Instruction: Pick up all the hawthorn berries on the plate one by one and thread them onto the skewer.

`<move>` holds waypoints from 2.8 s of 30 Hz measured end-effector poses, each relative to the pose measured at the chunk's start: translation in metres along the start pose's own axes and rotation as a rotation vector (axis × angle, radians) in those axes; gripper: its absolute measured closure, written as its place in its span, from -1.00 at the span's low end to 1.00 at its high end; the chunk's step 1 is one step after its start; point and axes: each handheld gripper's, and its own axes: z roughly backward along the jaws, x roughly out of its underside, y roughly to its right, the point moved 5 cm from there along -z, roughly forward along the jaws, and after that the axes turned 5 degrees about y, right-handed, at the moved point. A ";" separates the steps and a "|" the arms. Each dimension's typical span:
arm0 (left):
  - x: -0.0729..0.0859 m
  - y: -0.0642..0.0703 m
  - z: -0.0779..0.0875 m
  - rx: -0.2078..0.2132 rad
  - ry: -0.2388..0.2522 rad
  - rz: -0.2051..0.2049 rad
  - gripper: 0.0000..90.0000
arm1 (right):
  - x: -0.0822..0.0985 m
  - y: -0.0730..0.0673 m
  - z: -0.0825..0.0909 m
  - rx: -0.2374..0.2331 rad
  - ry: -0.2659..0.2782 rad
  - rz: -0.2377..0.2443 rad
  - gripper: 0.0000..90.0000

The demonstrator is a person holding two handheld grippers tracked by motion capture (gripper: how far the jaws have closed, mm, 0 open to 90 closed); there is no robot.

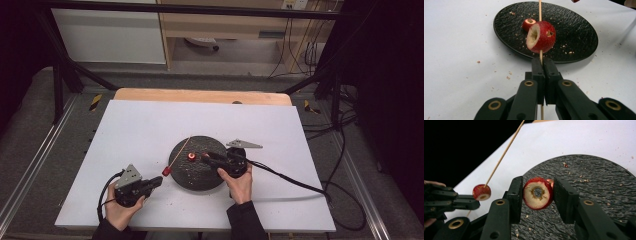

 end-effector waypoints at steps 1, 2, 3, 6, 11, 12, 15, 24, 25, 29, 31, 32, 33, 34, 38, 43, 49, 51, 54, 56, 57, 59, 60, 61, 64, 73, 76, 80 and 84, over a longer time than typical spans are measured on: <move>0.000 0.000 0.000 0.001 -0.001 -0.001 0.96 | 0.001 0.000 0.000 -0.005 0.013 -0.006 0.36; 0.000 0.000 0.000 0.002 -0.002 -0.002 0.96 | 0.002 0.000 0.000 -0.008 0.031 -0.010 0.36; 0.000 0.001 0.000 0.002 -0.001 -0.002 0.96 | 0.002 0.000 0.001 -0.011 0.041 -0.018 0.36; 0.000 0.002 -0.001 0.003 0.000 -0.002 0.96 | 0.004 -0.001 0.002 -0.025 0.090 -0.041 0.36; 0.000 0.003 -0.002 0.005 0.001 -0.002 0.96 | 0.009 -0.002 0.001 -0.032 0.140 -0.060 0.36; 0.000 0.003 -0.002 0.006 0.001 -0.002 0.96 | 0.009 -0.002 0.001 -0.029 0.159 -0.062 0.36; 0.000 0.004 -0.002 0.006 0.003 -0.003 0.96 | 0.009 -0.002 0.003 -0.033 0.193 -0.079 0.36; -0.001 0.007 -0.002 0.010 0.007 -0.007 0.96 | 0.002 -0.005 0.005 -0.055 0.286 -0.090 0.36; -0.001 0.007 -0.002 0.012 0.008 -0.006 0.96 | 0.002 -0.006 0.005 -0.058 0.296 -0.095 0.37; -0.002 0.008 -0.002 0.012 0.010 -0.008 0.96 | -0.001 -0.006 0.005 -0.065 0.323 -0.108 0.36; -0.002 0.009 -0.002 0.013 0.010 -0.009 0.96 | -0.003 -0.005 0.005 -0.065 0.337 -0.110 0.37; -0.002 0.009 -0.002 0.013 0.011 -0.010 0.96 | -0.004 -0.006 0.005 -0.069 0.339 -0.117 0.36; -0.002 0.010 -0.002 0.013 0.011 -0.011 0.96 | -0.005 -0.005 0.005 -0.069 0.345 -0.118 0.37; -0.002 0.010 -0.002 0.013 0.013 -0.011 0.96 | -0.006 -0.005 0.005 -0.068 0.352 -0.122 0.37; -0.003 0.011 -0.002 0.012 0.019 -0.012 0.96 | -0.010 -0.003 0.004 -0.068 0.369 -0.131 0.36; -0.004 0.014 -0.002 0.014 0.024 -0.015 0.96 | -0.017 -0.001 0.005 -0.071 0.398 -0.135 0.37; -0.008 0.019 -0.004 0.021 0.029 -0.014 0.96 | -0.026 0.001 0.008 -0.076 0.433 -0.142 0.37; -0.010 0.022 -0.005 0.025 0.031 -0.017 0.96 | -0.030 0.001 0.009 -0.081 0.445 -0.145 0.37; -0.013 0.024 -0.006 0.028 0.035 -0.020 0.96 | -0.035 0.002 0.012 -0.086 0.458 -0.154 0.37; -0.014 0.025 -0.007 0.030 0.037 -0.022 0.96 | -0.038 0.003 0.013 -0.085 0.471 -0.155 0.37; -0.015 0.026 -0.007 0.030 0.037 -0.024 0.96 | -0.040 0.003 0.014 -0.086 0.475 -0.153 0.37; -0.016 0.027 -0.009 0.034 0.037 -0.025 0.96 | -0.043 0.004 0.015 -0.088 0.489 -0.156 0.37; -0.016 0.028 -0.009 0.034 0.038 -0.027 0.96 | -0.045 0.004 0.015 -0.089 0.494 -0.159 0.37; -0.017 0.028 -0.010 0.035 0.039 -0.028 0.96 | -0.046 0.005 0.015 -0.090 0.496 -0.159 0.37; -0.019 0.031 -0.011 0.038 0.043 -0.034 0.96 | -0.048 0.007 0.015 -0.092 0.506 -0.167 0.37; -0.020 0.037 -0.012 0.053 0.046 -0.041 0.96 | -0.053 0.009 0.015 -0.094 0.537 -0.181 0.37; -0.020 0.038 -0.013 0.056 0.048 -0.043 0.96 | -0.053 0.009 0.015 -0.090 0.543 -0.177 0.37; -0.020 0.038 -0.013 0.059 0.049 -0.044 0.96 | -0.052 0.009 0.014 -0.085 0.545 -0.174 0.37; -0.020 0.039 -0.013 0.058 0.050 -0.044 0.96 | -0.052 0.009 0.014 -0.090 0.553 -0.182 0.37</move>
